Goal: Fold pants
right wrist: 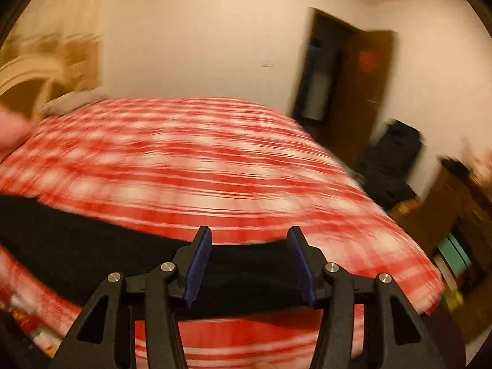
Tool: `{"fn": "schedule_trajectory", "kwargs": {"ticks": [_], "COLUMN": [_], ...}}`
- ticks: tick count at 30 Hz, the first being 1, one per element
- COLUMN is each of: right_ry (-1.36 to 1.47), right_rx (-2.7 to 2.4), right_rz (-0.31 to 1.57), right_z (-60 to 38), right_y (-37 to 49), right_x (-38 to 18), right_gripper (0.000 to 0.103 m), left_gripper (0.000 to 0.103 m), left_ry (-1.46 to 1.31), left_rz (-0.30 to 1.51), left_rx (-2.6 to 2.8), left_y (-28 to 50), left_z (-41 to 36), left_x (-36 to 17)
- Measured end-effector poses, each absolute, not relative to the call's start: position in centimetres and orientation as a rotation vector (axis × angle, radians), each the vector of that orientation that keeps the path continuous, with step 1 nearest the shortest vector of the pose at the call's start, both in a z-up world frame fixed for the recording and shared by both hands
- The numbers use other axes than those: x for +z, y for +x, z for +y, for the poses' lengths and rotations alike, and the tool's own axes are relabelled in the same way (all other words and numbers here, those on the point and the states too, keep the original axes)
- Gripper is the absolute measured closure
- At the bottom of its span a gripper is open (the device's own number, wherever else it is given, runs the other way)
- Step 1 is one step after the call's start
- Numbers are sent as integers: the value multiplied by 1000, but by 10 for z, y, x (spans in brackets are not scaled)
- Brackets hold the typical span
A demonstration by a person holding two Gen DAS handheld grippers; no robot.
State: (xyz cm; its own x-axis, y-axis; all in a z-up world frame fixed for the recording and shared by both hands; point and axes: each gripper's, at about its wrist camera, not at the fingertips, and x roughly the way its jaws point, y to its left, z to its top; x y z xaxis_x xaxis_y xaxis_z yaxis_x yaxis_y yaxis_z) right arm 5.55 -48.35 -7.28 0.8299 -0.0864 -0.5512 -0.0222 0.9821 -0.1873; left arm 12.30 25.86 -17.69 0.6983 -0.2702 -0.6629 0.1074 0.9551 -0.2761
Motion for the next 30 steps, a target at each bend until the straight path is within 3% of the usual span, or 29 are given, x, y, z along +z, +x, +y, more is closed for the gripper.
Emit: {"fn": "schedule_trajectory", "kwargs": {"ticks": [7, 8, 9, 10, 17, 24, 26, 27, 28, 30], "right_ry": [-247, -268, -286, -304, -491, -590, -571, -567, -569, -576], "right_rx": [295, 358, 401, 444, 683, 640, 660, 664, 667, 688], "right_rz": [667, 684, 693, 700, 761, 786, 794, 794, 791, 799], "right_z": [-371, -347, -330, -314, -200, -178, -177, -177, -176, -175], "right_y": [80, 83, 84, 83, 63, 68, 70, 70, 69, 62], "right_x": [-109, -118, -125, -131, -187, -219, -219, -216, -215, -209], "right_gripper": [49, 49, 49, 49, 50, 51, 79, 86, 99, 99], "left_gripper": [64, 71, 91, 94, 94, 92, 91, 91, 91, 91], "left_ry": [-219, -207, -174, -161, -112, -129, -135, -145, -152, -163], "left_rz": [839, 843, 853, 864, 895, 917, 914, 913, 913, 915], "left_rx": [-206, -206, -190, -194, -130, -130, -135, -139, -141, -143], "left_y": [156, 158, 160, 161, 173, 184, 184, 184, 184, 185], "left_z": [240, 237, 233, 231, 227, 231, 232, 233, 233, 234], "left_x": [-185, -184, -183, -182, -172, -181, -182, -182, -182, -182]}}
